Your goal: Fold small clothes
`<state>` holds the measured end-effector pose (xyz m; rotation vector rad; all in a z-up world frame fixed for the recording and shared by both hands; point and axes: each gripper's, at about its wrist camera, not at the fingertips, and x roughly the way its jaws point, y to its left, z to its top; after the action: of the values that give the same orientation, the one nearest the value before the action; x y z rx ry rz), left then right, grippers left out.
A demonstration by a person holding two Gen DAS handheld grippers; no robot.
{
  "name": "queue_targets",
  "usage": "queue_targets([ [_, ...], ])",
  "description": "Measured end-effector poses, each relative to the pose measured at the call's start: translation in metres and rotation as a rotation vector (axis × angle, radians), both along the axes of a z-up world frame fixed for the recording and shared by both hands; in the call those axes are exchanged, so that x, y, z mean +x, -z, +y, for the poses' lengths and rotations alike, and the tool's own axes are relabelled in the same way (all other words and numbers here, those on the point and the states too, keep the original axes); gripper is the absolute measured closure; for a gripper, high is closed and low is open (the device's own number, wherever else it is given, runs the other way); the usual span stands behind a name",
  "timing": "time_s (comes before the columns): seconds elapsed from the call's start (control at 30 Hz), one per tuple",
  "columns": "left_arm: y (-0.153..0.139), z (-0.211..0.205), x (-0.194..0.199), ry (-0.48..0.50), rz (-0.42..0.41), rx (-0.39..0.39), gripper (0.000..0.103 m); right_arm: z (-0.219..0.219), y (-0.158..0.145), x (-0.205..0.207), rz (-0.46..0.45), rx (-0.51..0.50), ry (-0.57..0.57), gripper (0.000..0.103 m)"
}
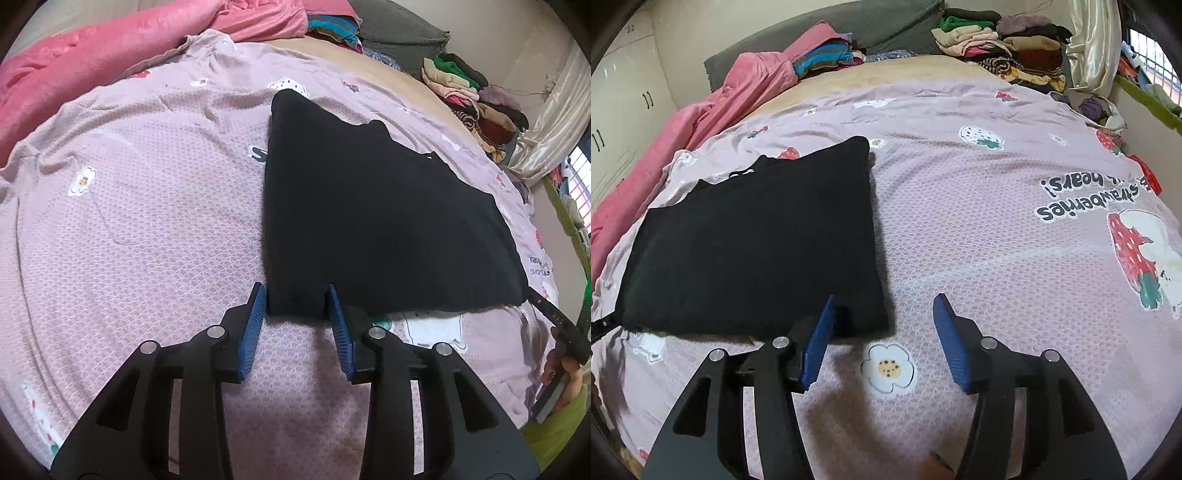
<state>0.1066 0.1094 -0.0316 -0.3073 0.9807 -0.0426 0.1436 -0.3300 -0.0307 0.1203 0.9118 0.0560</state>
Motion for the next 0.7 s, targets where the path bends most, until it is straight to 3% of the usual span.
queue_targets([
  [0.23, -0.010, -0.003, -0.010, 0.009, -0.024, 0.026, 0.060, 0.004, -0.010, -0.015, -0.036, -0.007, -0.006, 0.032],
  [0.47, -0.020, -0.008, -0.020, 0.022, -0.045, 0.043, 0.035, 0.008, -0.026, -0.029, -0.083, -0.009, -0.009, 0.014],
  [0.6, -0.027, -0.012, -0.026, 0.033, -0.057, 0.056, 0.017, 0.011, -0.035, -0.036, -0.110, -0.031, -0.007, 0.007],
  [0.7, -0.030, -0.015, -0.029, 0.035, -0.065, 0.066, 0.010, 0.013, -0.040, -0.041, -0.123, -0.038, -0.006, 0.007],
])
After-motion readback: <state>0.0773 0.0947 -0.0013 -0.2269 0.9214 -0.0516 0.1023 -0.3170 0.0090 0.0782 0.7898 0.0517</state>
